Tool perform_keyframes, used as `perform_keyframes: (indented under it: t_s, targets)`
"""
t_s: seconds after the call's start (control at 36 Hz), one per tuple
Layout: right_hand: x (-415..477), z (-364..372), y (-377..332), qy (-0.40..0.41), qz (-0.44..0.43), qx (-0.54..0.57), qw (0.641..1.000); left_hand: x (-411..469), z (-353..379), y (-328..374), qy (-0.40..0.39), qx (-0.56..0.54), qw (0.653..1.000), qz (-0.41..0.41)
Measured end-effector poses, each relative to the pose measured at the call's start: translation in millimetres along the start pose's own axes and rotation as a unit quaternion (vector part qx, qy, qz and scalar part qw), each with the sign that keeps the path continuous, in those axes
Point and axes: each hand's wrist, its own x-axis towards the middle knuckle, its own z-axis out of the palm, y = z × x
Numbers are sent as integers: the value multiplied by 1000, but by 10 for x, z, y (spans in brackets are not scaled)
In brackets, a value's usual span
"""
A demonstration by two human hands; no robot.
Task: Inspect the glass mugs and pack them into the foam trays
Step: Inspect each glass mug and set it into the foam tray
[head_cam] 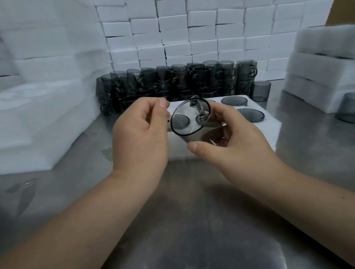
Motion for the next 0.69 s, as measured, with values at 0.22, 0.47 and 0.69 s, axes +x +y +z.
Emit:
perform_keyframes:
  t_s: [0.22,0.47,0.69]
  targets:
    - [10,8,12,10,16,46,999,-25,0,25,-22,-43,999,0]
    - [9,-21,8,39,23,9,999,-108,-4,55,-140,7,990,25]
    - [15,-22,33,34,10,-37,999,-133,25,71,-138,26,990,6]
